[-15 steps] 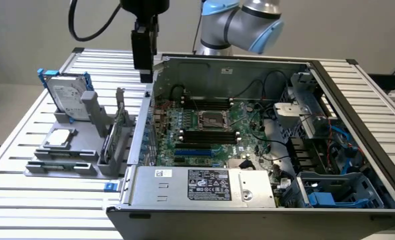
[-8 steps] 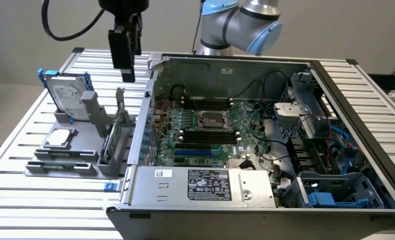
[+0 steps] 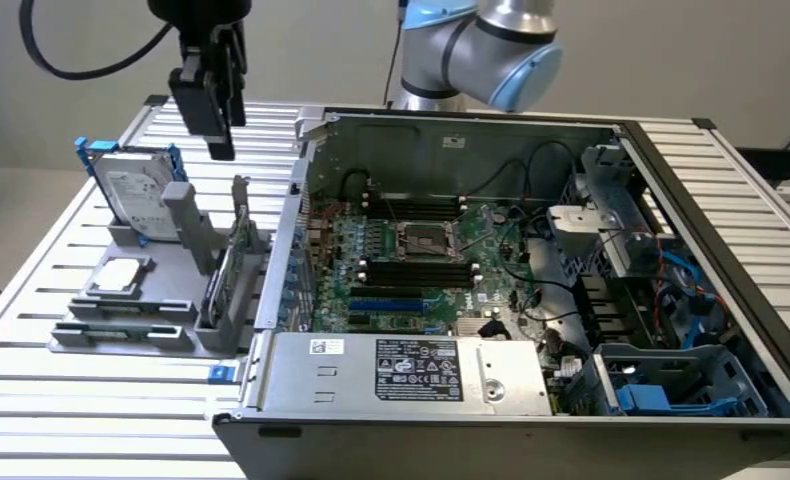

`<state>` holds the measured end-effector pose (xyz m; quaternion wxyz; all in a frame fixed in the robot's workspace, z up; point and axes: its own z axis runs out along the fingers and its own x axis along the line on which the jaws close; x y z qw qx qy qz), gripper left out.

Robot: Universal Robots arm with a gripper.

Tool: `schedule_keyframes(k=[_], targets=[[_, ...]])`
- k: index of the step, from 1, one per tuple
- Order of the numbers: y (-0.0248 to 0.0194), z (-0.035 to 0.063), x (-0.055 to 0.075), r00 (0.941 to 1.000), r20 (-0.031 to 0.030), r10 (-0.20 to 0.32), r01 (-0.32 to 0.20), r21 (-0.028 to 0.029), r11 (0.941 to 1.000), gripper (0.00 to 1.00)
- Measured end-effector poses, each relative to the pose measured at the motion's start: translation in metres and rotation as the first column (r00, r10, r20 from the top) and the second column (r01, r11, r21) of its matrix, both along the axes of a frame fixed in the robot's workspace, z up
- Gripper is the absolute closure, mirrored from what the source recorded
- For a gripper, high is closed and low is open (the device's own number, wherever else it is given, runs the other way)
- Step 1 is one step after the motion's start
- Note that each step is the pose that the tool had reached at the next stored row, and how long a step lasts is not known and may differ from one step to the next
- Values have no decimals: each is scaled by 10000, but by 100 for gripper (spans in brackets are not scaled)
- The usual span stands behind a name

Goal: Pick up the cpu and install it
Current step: 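Reach for the cpu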

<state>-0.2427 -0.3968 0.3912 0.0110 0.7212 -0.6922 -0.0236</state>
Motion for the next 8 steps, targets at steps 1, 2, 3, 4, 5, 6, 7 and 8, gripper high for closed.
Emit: schedule_keyframes(k=[1,2,3,4,5,6,7,8], targets=[[0,-1,-45,10000,1,-1,1,0,10000,40],[1,0,-90,10000,0,-1,1,0,10000,45],[1,0,-134,10000,0,0,0,0,10000,51],[2,0,-180,10000,0,0,0,0,10000,57],[2,-1,-225,10000,0,0,0,0,10000,57],[2,-1,-274,10000,0,-1,1,0,10000,63],[2,-1,-319,10000,0,0,0,0,10000,63],[2,-1,-363,10000,0,0,0,0,10000,69]])
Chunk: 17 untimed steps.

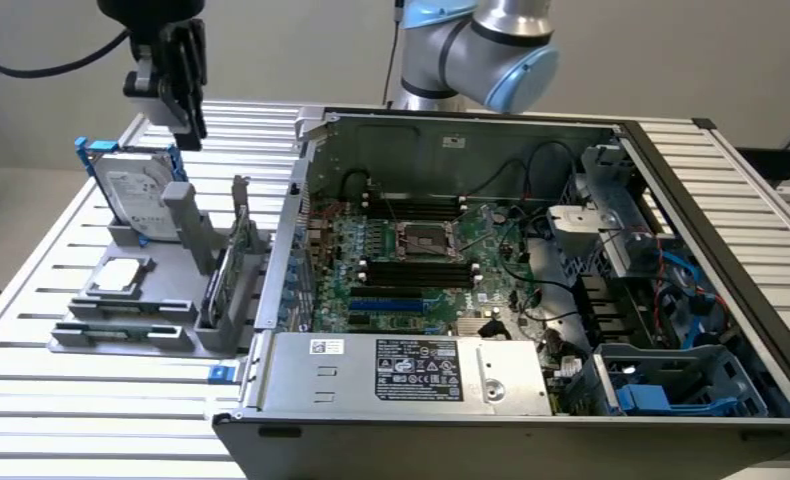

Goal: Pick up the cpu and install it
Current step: 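Reach for the cpu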

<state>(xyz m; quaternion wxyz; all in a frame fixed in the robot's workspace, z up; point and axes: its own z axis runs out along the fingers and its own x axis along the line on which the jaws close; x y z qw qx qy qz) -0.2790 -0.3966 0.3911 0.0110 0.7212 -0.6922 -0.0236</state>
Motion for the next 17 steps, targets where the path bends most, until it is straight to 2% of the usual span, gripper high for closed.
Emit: schedule_keyframes(k=[1,2,3,5,17], targets=[[0,0,-45,10000,0,0,0,0,10000,75],[0,-1,-90,10000,0,0,0,0,10000,75],[1,-1,-135,10000,0,-1,1,0,10000,87],[1,-2,-226,10000,0,0,0,0,10000,89],[1,-25,-773,10000,0,0,0,0,10000,89]])
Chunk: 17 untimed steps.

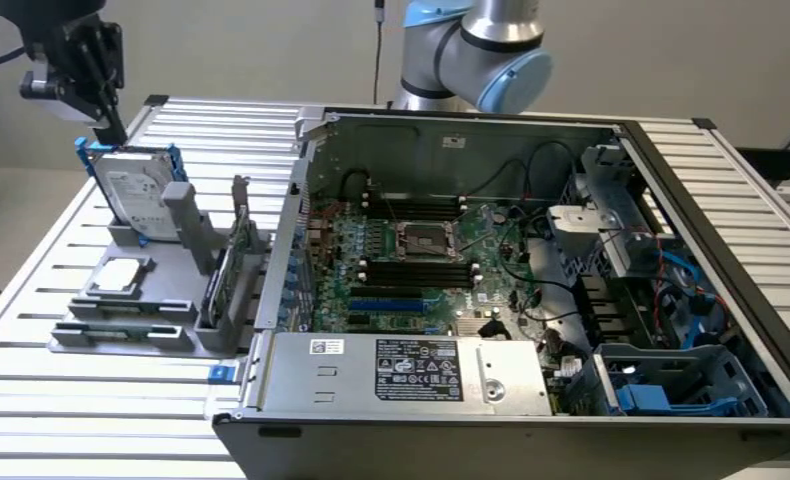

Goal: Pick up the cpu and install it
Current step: 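Reach for the cpu, then pick up the cpu and move it towards the insertion slot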

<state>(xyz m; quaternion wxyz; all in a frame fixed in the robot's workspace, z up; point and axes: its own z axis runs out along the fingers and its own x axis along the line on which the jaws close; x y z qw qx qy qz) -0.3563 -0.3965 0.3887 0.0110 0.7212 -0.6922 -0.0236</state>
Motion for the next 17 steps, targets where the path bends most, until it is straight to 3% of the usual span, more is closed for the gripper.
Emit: schedule_keyframes(k=[13,17], targets=[[5,-51,-588,10000,0,0,0,-3,10000,89],[7,-52,-614,10000,0,1,-1,-3,10000,89]])
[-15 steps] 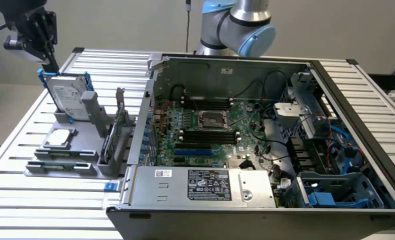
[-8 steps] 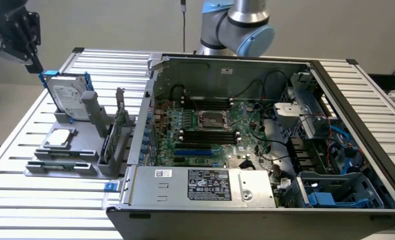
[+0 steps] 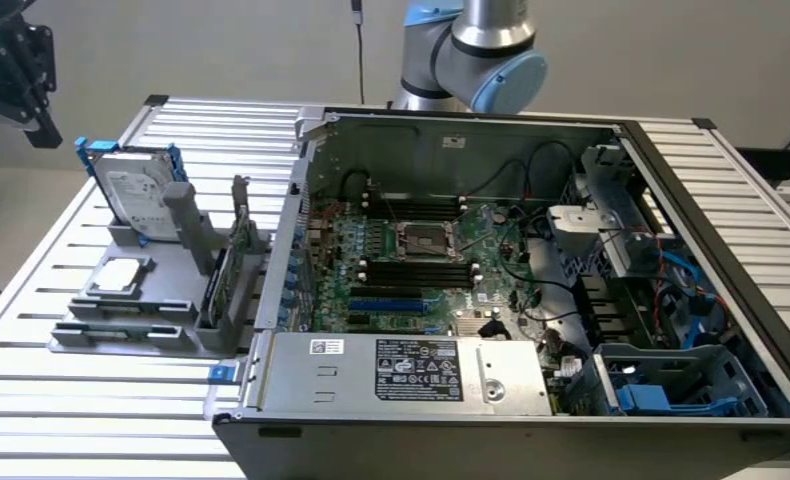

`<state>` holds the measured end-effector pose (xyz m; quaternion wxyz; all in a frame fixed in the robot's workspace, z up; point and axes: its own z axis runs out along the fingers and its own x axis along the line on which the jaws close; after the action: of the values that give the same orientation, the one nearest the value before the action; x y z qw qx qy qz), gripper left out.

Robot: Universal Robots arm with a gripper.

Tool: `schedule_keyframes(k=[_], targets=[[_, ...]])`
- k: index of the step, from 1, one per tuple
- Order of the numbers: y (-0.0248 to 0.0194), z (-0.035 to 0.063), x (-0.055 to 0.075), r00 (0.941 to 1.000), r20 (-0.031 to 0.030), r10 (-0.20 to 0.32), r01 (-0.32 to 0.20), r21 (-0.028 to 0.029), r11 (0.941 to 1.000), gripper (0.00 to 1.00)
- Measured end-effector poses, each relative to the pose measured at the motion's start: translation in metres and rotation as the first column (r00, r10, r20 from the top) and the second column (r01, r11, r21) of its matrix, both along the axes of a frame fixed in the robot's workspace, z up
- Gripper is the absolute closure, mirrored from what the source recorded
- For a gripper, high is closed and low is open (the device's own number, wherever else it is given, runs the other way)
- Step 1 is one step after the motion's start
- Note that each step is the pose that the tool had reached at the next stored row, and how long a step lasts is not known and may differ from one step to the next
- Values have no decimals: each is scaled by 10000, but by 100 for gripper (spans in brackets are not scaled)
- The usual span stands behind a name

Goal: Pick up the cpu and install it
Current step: 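Pick up the cpu and move it towards the insertion slot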

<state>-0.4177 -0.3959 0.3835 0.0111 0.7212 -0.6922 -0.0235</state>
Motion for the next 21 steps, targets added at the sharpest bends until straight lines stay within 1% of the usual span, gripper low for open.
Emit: schedule_keyframes(k=[14,15,18,21], targets=[[0,0,-1,10000,-2,-4,4,-1,10000,89],[1,-4,-1,10000,-7,-58,58,0,10000,89],[1,-18,-1,9988,-21,-495,495,-1,9988,89],[1,-34,-1,9951,-31,-985,985,-1,9951,89]])
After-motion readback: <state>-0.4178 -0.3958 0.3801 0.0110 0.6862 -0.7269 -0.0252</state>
